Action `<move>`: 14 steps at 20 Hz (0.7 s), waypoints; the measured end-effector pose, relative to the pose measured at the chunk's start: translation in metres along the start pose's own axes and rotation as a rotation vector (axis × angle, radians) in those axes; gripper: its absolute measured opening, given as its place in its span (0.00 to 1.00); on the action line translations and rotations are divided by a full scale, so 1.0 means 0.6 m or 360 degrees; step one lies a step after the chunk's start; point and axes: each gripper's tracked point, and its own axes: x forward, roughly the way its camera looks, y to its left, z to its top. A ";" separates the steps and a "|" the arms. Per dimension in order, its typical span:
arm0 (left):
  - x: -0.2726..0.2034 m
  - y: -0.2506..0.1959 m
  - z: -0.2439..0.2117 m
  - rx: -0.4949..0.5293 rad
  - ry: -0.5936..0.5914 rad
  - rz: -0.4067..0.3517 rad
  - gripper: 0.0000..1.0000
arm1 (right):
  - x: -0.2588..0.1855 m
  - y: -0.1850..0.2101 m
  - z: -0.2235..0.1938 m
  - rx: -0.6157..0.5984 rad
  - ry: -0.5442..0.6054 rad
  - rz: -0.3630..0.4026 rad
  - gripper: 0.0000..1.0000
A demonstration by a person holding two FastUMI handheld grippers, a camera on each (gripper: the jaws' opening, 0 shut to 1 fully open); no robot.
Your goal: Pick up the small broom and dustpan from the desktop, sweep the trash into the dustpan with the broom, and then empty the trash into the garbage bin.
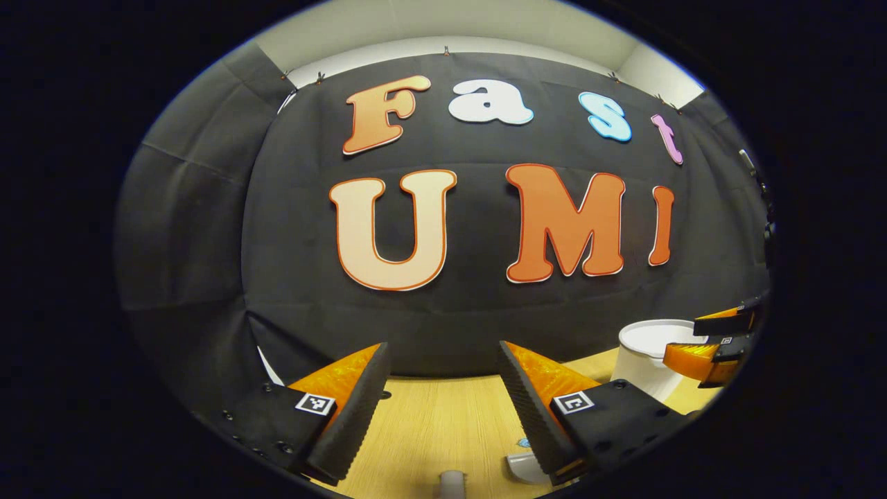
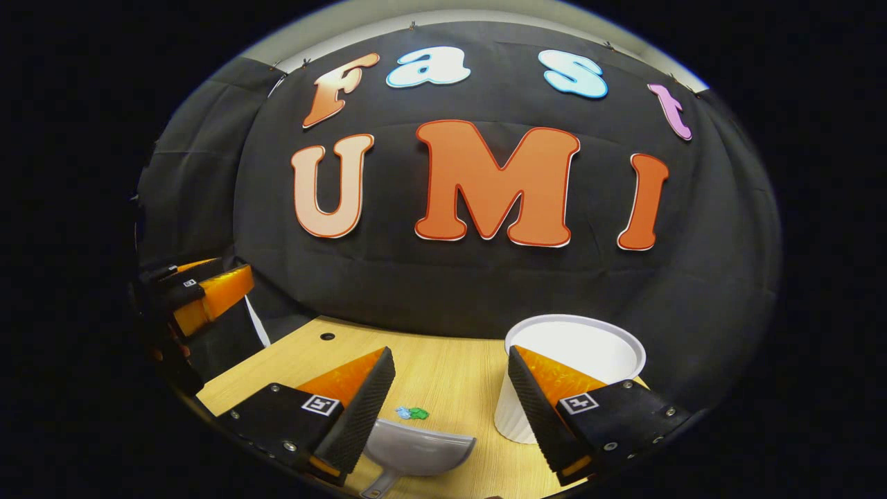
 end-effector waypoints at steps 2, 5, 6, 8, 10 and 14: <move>0.006 0.002 -0.013 -0.0009 0.0047 0.0005 0.99 | 0.006 0.004 -0.022 -0.0002 0.0078 0.0023 0.99; 0.011 -0.006 -0.064 -0.0049 0.0224 0.0001 0.99 | 0.012 0.010 -0.061 -0.0005 0.0234 0.0049 0.99; 0.010 -0.004 -0.080 -0.0057 0.0295 0.0017 0.99 | 0.013 0.013 -0.074 -0.0010 0.0278 0.0064 0.99; 0.008 0.000 -0.118 -0.0089 0.0437 0.0034 0.99 | 0.009 0.024 -0.099 -0.0016 0.0364 0.0116 0.99; 0.006 -0.003 -0.139 -0.0141 0.0531 0.0022 0.99 | 0.005 0.038 -0.140 0.0001 0.0493 0.0179 0.99; -0.007 -0.007 -0.199 -0.0125 0.0735 -0.0023 0.98 | -0.003 0.069 -0.202 0.0099 0.0762 0.0243 0.99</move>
